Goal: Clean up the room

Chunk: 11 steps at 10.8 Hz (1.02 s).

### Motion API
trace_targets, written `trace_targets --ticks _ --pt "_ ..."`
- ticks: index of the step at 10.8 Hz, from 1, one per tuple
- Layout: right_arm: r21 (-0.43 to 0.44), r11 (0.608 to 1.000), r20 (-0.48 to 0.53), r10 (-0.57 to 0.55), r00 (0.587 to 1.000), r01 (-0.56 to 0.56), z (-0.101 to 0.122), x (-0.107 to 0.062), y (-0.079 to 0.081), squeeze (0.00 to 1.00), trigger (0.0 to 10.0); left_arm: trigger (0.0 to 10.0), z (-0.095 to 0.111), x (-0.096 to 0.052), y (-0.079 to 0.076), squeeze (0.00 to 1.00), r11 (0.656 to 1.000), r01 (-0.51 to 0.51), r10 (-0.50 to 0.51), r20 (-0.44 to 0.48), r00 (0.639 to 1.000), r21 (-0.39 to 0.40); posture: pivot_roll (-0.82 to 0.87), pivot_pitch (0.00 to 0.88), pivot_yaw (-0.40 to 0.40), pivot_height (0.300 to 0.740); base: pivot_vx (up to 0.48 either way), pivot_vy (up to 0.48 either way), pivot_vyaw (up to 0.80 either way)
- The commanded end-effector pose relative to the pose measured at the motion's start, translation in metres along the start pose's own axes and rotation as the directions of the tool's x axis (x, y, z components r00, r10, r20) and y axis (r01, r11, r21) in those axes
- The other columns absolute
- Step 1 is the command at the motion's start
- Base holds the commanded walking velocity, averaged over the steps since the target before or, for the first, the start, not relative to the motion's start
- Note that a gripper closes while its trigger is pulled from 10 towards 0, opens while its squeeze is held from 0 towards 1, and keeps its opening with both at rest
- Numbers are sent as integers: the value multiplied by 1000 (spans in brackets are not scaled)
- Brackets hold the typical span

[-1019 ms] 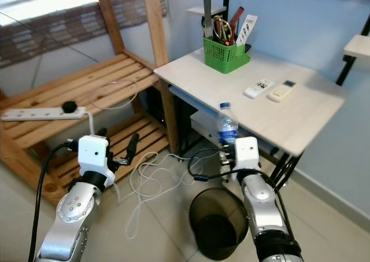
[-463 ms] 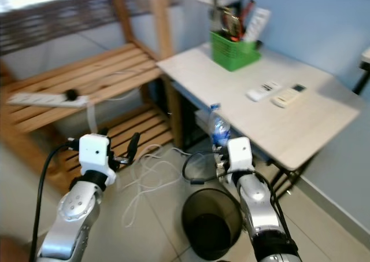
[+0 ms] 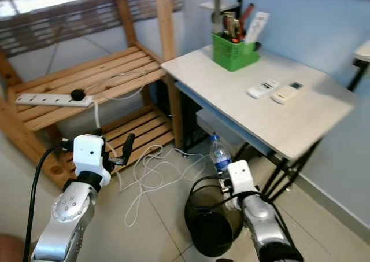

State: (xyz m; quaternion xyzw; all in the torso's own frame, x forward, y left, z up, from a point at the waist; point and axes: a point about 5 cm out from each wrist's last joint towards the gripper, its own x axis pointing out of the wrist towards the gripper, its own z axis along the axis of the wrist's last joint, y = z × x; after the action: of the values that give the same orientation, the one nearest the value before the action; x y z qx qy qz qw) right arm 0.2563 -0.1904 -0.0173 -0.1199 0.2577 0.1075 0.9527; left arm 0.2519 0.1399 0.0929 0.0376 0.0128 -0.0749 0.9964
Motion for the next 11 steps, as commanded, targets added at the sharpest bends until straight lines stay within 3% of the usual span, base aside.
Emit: trace_targets --ticks 1,2,3,4,5,8,9,11 --pt "-5 1000 26 2 1000 -2 11 8 9 0 10000 10000 1 3 -3 0 999 41 -41 -4 999 17 -39 3 133 740 0 0 0" --pt "58 998 -35 3 999 -1 6 14 20 0 10000 10000 1 0 -18 0 989 147 -147 -20 989 -2 -26 27 126 740 0 0 0" --pt "73 997 -40 0 999 3 6 15 21 0 10000 10000 1 0 -19 0 988 153 -153 -18 988 -4 -26 27 126 740 0 0 0" --pt "135 991 -73 5 997 4 4 18 28 0 10000 10000 -1 -17 -28 0 981 195 -195 -37 980 2 18 96 100 740 0 0 0" --pt "150 989 -95 21 995 -7 6 21 37 0 10000 10000 0 -32 -36 0 975 224 -224 -49 973 -4 50 136 90 740 0 0 0" --pt "156 988 -99 -1 995 16 13 26 43 0 10000 10000 4 -51 -38 0 973 230 -230 -73 971 -6 90 181 89 740 0 0 0" --pt "164 986 -98 14 995 2 18 28 52 0 10000 10000 7 -61 -42 0 969 246 -246 -90 965 -2 113 206 97 740 0 0 0" --pt "179 984 -114 8 993 12 18 29 57 0 10000 10000 9 -77 -55 0 937 342 -349 -112 931 -72 136 235 104 740 0 0 0"
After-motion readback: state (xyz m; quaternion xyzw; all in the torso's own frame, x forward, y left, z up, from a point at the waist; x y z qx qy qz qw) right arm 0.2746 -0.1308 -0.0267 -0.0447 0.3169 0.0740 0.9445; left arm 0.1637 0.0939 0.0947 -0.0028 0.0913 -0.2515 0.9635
